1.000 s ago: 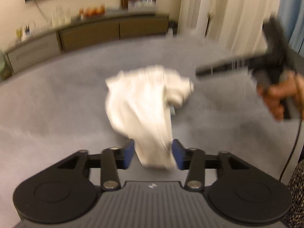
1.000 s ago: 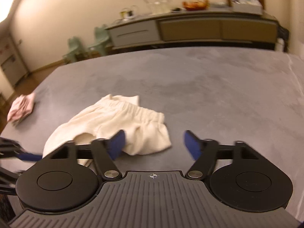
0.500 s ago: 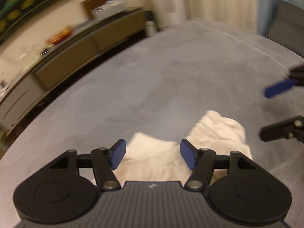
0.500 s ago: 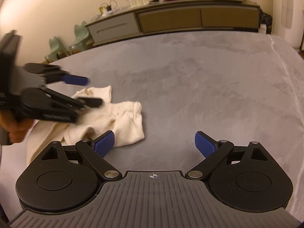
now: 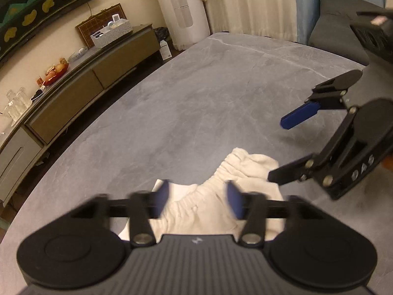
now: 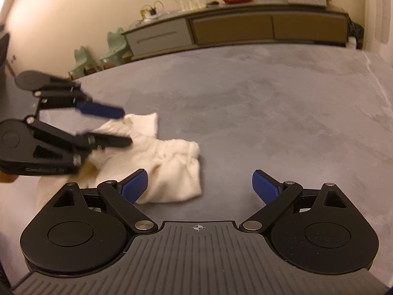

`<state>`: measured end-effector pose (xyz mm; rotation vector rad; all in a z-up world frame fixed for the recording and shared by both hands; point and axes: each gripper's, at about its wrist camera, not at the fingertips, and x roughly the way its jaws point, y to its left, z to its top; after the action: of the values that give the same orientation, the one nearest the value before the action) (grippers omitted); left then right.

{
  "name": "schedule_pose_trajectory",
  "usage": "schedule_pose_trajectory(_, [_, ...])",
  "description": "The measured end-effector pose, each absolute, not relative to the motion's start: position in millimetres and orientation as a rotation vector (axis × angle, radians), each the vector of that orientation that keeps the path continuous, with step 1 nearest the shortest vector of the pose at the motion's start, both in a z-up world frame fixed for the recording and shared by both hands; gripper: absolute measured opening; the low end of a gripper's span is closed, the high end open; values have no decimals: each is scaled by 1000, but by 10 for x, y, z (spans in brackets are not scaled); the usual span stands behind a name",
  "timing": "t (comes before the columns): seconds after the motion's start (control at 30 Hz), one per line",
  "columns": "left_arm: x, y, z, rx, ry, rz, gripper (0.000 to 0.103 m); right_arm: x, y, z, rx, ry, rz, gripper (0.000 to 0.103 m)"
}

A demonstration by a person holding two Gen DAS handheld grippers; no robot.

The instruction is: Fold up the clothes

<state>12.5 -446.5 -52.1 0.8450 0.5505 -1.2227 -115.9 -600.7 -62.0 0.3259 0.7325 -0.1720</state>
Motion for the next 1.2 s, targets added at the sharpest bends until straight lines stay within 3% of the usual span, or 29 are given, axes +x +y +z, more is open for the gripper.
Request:
schedule_pose_trajectory(0.17, [159, -4486, -630, 909, 573, -1263, 58, -970, -5783, -761, 226, 728, -185, 84])
schedule_pose_trajectory(0.2, [165, -4488, -645, 920, 571, -1274, 58, -944, -5743, -768, 201, 729, -184, 78])
schedule_pose_trajectory(0.23, [177, -4486, -645, 925, 563, -1295, 59, -933, -5719, -757, 187, 724, -168, 69])
schedule_pose_trajectory(0.27, [189, -4485, -646, 930, 554, -1316, 60, -926, -5698, -743, 176, 718, -149, 41])
schedule_pose_trajectory(0.3, [201, -4483, -646, 934, 545, -1337, 62, -940, -5686, -714, 176, 703, -124, 30])
schedule_pose_trajectory(0.4, [238, -4478, -647, 948, 519, -1399, 71, -1099, -5560, -558, 27, 582, -81, 19])
schedule_pose_trajectory(0.5, [259, -4455, -616, 955, 481, -1507, 79, -1328, -5351, -406, -168, 453, -15, 18])
schedule_pose_trajectory(0.67, [311, -4578, -706, 1042, 469, -1569, 82, -1358, -5278, -423, -241, 490, -26, 17])
schedule_pose_trajectory(0.77, [372, -4587, -730, 1051, 462, -1568, 82, -1182, -5497, -544, -124, 604, -110, 65])
schedule_pose_trajectory(0.8, [393, -4562, -730, 1037, 467, -1564, 82, -1107, -5565, -598, -66, 640, -122, 70])
schedule_pose_trajectory(0.87, [432, -4515, -731, 1015, 475, -1556, 82, -979, -5610, -683, 15, 676, -98, 70])
schedule_pose_trajectory(0.93, [441, -4472, -752, 1036, 475, -1556, 82, -879, -5550, -736, 31, 686, -56, 66])
schedule_pose_trajectory(0.97, [442, -4452, -763, 1048, 473, -1554, 82, -836, -5510, -750, 19, 692, -33, 56])
schedule_pose_trajectory(1.0, [434, -4440, -774, 1062, 466, -1551, 82, -821, -5466, -728, 1, 683, -8, 34])
schedule_pose_trajectory(1.03, [431, -4436, -771, 1074, 464, -1557, 82, -812, -5417, -705, -23, 674, 15, 23])
schedule_pose_trajectory(1.1, [426, -4435, -747, 1097, 446, -1578, 82, -908, -5244, -672, -153, 630, 48, 14])
schedule_pose_trajectory(1.2, [362, -4437, -728, 1148, 401, -1627, 83, -1165, -4929, -590, -389, 501, 112, 9])
